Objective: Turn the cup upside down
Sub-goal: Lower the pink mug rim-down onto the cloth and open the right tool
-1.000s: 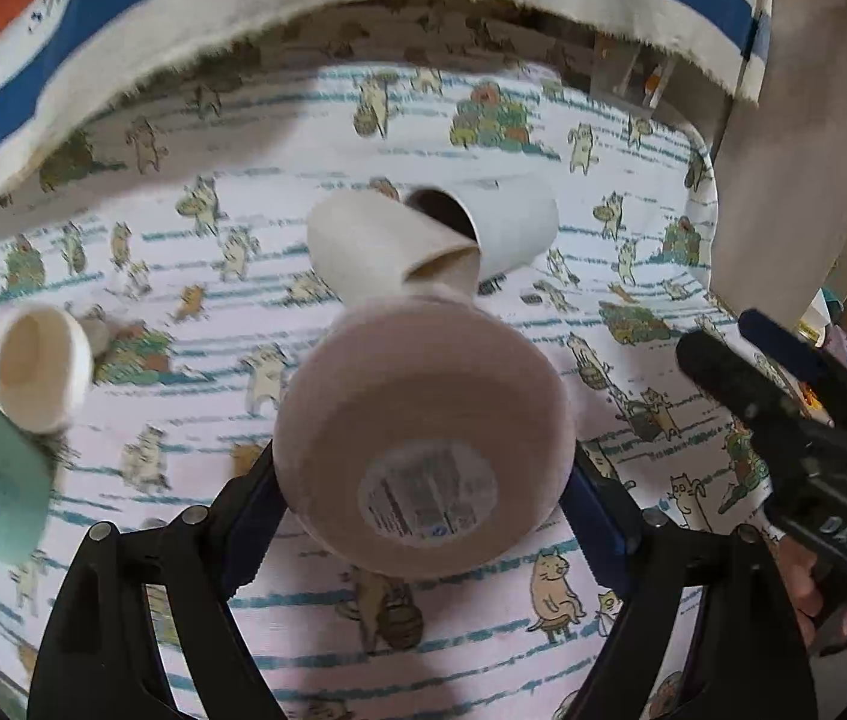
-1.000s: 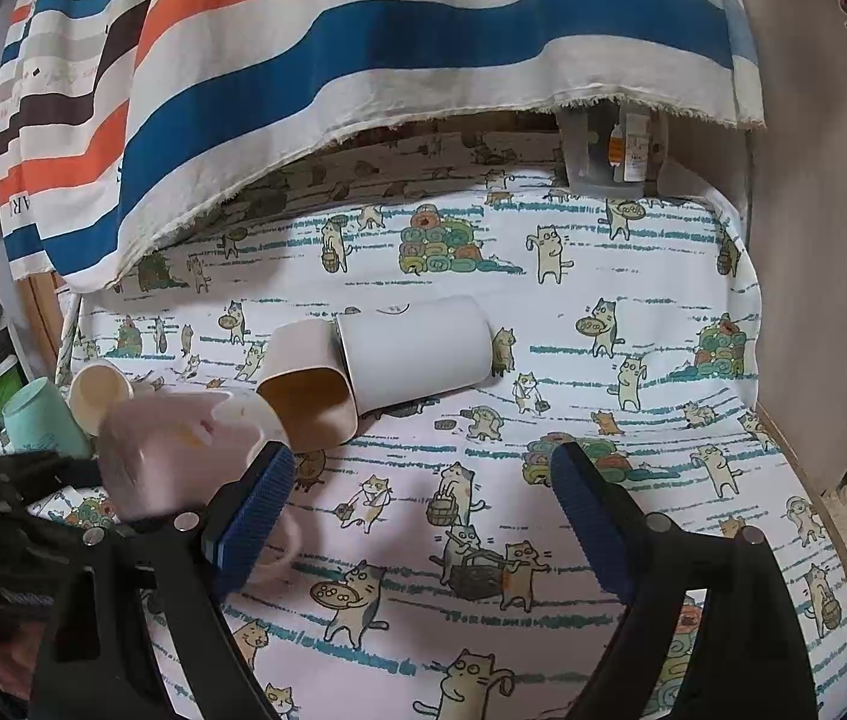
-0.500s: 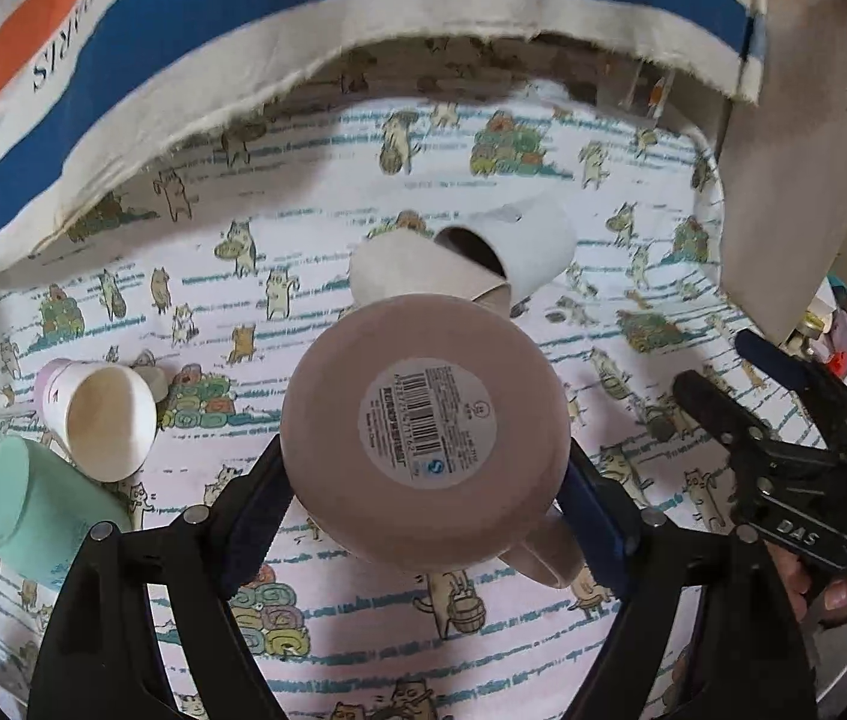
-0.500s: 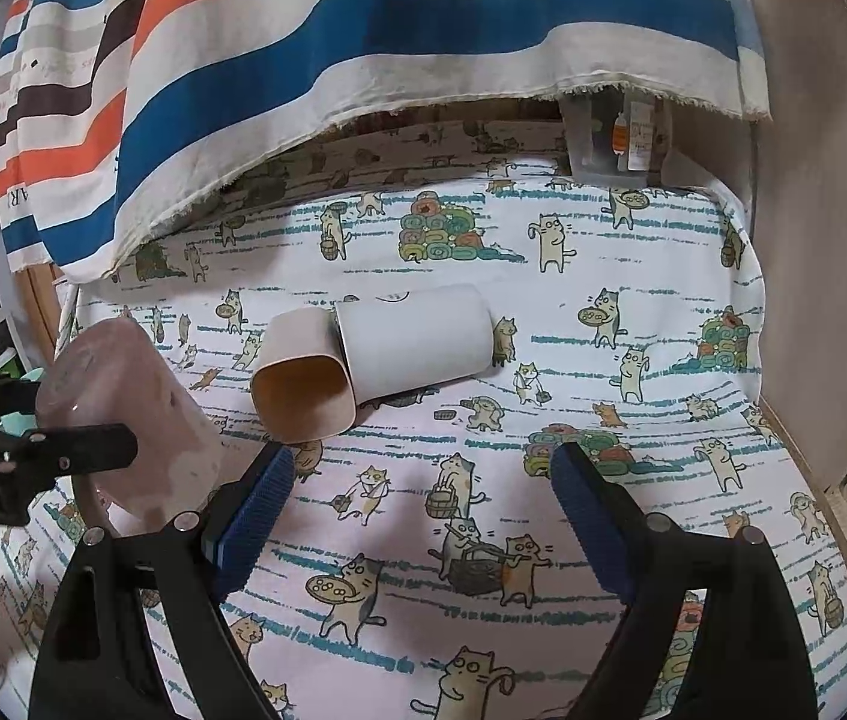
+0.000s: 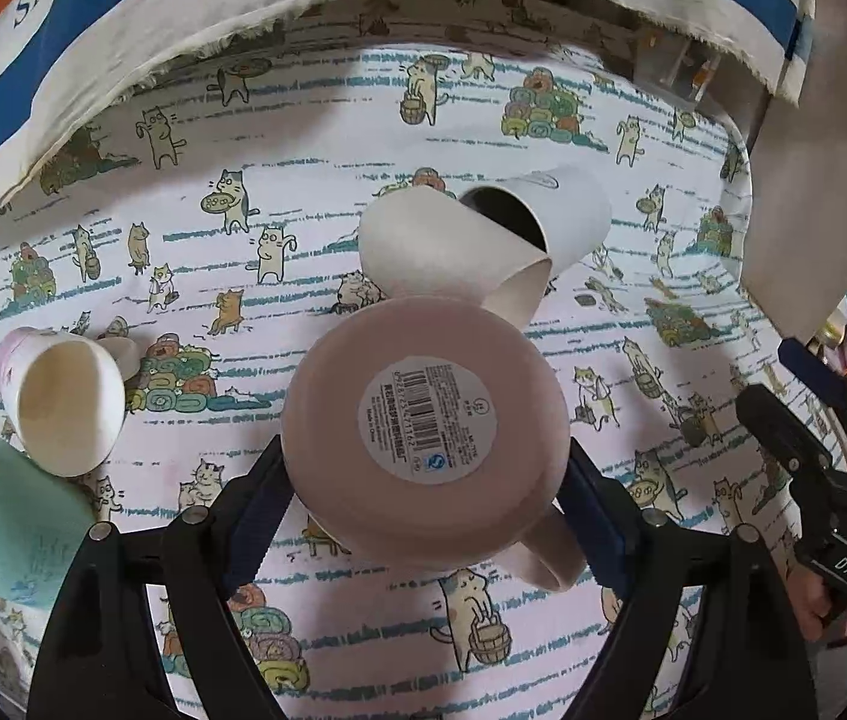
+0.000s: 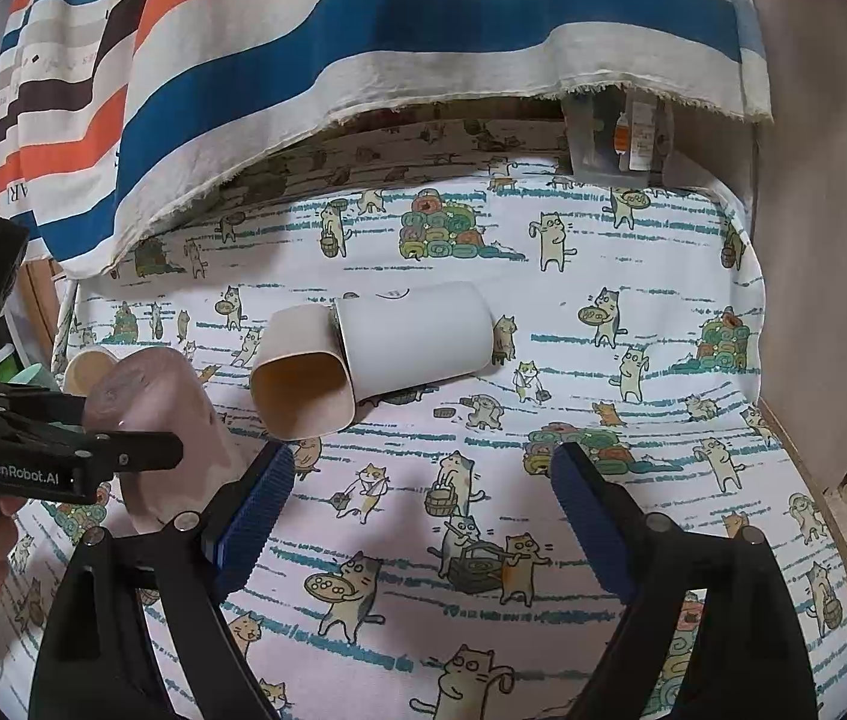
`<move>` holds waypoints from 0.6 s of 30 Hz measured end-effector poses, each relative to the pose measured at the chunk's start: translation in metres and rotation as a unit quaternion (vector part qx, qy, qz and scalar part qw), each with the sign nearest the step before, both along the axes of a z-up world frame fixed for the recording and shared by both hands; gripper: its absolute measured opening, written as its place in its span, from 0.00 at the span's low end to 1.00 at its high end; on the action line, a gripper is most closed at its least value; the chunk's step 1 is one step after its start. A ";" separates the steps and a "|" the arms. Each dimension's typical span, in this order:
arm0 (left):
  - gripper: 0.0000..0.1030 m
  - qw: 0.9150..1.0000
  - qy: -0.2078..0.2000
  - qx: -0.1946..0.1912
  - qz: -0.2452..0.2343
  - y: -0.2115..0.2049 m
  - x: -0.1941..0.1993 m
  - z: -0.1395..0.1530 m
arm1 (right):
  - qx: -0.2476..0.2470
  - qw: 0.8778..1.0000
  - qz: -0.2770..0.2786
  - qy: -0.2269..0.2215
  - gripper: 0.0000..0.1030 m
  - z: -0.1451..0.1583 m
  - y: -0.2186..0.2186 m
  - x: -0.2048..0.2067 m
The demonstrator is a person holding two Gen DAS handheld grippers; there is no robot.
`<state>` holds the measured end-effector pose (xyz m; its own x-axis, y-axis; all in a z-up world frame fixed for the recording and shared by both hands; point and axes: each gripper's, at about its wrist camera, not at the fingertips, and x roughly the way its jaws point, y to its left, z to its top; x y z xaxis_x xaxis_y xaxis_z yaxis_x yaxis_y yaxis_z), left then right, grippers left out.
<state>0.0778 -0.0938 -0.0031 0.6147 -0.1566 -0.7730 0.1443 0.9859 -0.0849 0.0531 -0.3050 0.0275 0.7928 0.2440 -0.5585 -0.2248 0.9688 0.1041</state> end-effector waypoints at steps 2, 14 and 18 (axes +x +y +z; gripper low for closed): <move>0.83 1.000 -0.016 -0.005 0.002 0.002 -0.002 0.003 | 0.000 1.000 0.000 0.000 0.86 0.000 0.000 0.000; 0.96 0.988 -0.146 -0.005 0.042 0.034 -0.032 0.040 | 0.000 1.000 0.016 -0.013 0.86 0.000 0.003 -0.003; 0.96 0.978 -0.203 0.005 0.050 0.051 -0.051 0.048 | 0.000 0.999 0.032 -0.017 0.86 -0.001 0.008 -0.004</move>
